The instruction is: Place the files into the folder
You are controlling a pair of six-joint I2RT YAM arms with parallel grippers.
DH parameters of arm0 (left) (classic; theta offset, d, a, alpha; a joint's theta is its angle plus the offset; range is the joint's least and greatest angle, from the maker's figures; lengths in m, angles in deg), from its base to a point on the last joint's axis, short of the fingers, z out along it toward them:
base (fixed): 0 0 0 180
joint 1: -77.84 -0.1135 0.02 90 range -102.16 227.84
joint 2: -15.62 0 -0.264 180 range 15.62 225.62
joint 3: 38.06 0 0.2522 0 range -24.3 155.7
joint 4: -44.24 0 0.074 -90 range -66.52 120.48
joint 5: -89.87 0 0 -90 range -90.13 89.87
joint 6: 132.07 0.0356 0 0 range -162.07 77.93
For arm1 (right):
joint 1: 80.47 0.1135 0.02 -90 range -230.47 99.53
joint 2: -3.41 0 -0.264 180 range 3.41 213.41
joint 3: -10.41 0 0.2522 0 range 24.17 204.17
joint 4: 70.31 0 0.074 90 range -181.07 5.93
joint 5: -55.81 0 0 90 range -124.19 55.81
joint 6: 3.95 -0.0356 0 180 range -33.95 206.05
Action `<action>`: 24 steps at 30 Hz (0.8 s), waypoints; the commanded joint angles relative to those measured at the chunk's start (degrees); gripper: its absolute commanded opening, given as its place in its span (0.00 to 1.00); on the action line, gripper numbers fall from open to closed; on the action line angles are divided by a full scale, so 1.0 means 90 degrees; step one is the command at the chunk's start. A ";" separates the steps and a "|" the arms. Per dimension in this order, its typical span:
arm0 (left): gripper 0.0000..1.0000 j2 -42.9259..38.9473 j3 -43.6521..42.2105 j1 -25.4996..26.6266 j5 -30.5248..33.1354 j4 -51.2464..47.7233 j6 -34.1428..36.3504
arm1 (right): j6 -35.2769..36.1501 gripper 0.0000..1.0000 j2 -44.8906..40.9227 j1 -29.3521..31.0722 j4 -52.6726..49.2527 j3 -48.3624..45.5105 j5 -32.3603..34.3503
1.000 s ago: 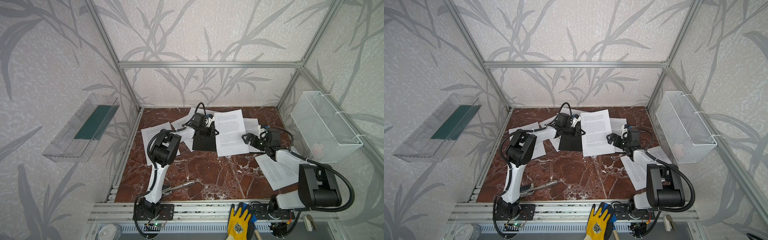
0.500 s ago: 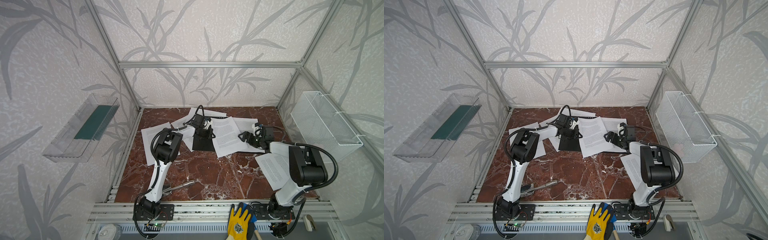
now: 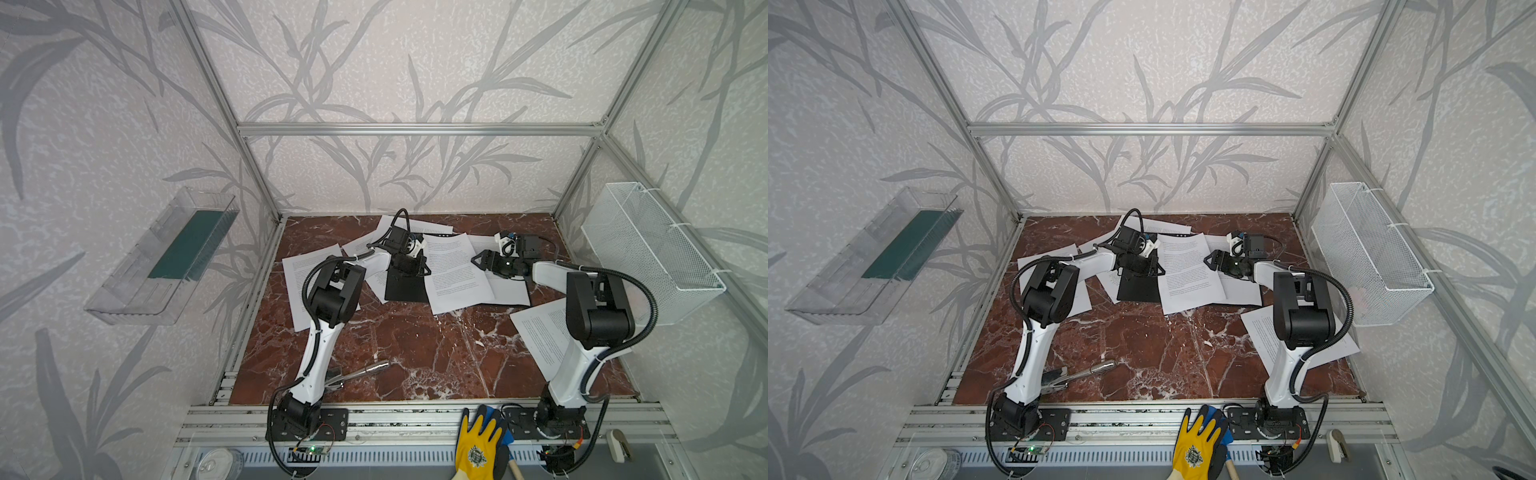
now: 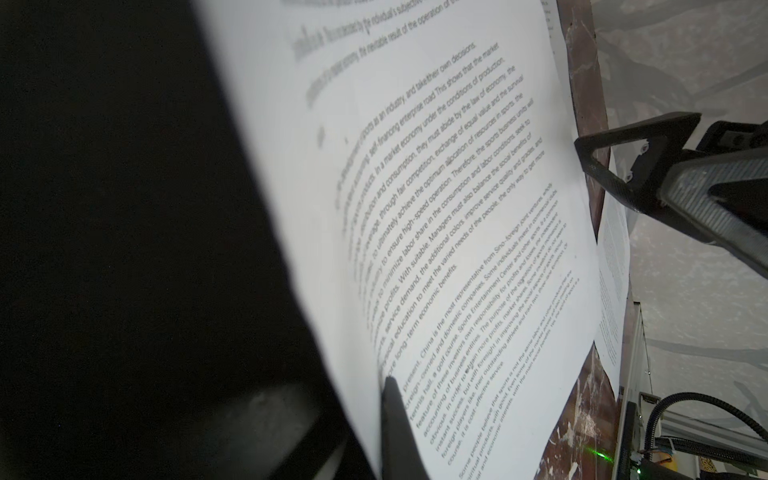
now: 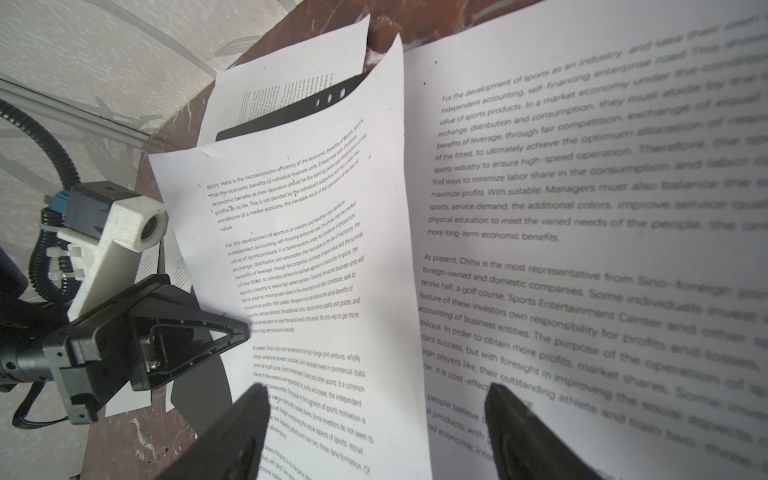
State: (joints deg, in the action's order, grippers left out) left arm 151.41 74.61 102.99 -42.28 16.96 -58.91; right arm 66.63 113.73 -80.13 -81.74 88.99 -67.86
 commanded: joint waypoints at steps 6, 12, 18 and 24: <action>0.00 0.0147 0.0179 0.0066 -0.0193 -0.0197 0.0298 | 0.0022 0.76 0.0398 0.0040 -0.0273 0.0267 -0.0630; 0.00 0.0236 0.0254 0.0074 -0.0123 -0.0275 0.0300 | -0.0224 0.66 0.0133 0.0060 -0.0038 0.0084 -0.0945; 0.00 0.0290 0.0290 0.0086 -0.0152 -0.0255 0.0279 | -0.0413 0.57 -0.0204 0.0060 0.0070 -0.0054 -0.1134; 0.00 0.0265 0.0244 0.0101 -0.0227 -0.0185 0.0260 | -0.0425 0.46 -0.0155 0.0070 0.0005 -0.0008 -0.1162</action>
State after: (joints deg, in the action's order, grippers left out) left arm 152.32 75.86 103.47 -43.68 16.28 -58.08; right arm 63.00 113.84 -79.76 -81.55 88.90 -77.15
